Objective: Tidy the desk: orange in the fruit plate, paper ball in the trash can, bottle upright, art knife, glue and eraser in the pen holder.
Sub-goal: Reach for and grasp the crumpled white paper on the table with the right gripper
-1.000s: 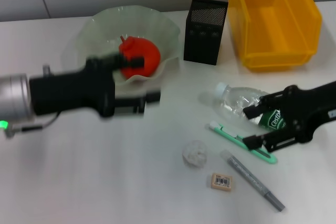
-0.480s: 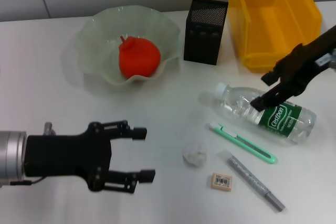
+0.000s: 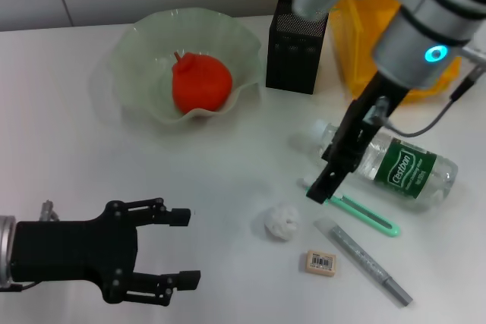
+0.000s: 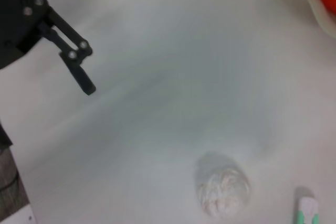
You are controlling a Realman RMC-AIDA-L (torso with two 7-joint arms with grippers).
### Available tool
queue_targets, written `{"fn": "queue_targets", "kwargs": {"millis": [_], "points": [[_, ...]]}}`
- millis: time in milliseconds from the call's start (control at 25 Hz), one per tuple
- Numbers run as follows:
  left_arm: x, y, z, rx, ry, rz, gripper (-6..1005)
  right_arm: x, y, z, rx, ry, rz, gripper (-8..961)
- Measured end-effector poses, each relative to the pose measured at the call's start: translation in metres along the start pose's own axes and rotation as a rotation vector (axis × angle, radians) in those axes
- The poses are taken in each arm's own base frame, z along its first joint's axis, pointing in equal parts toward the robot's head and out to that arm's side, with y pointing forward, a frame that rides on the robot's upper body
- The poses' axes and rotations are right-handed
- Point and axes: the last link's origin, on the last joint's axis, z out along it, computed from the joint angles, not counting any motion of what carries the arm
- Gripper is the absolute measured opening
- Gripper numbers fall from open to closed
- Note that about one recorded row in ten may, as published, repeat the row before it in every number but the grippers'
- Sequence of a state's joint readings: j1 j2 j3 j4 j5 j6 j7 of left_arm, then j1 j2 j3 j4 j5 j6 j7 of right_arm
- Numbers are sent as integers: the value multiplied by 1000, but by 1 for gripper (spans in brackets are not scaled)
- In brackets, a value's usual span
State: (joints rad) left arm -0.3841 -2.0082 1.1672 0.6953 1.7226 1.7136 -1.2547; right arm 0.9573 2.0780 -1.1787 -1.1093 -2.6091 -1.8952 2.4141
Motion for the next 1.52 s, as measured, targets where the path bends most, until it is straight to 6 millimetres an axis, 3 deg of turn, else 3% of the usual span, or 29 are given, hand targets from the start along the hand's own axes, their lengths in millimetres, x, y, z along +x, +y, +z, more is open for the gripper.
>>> {"fn": "queue_targets", "kwargs": {"millis": [240,640,1240,1520], "points": [[-10,2,-6,35,20,-18,862,-14,3,36,26,78,-27,682],[-14,3,-5,56,24,-20,862,-23,16,71,20,97,-102,677],[-19,4,-4,65,30,-25,863,-28,24,100,103,122,-153,670],[-20,5,-5,68,30,-26,863,-31,26,100,101,103,-159,666]]}}
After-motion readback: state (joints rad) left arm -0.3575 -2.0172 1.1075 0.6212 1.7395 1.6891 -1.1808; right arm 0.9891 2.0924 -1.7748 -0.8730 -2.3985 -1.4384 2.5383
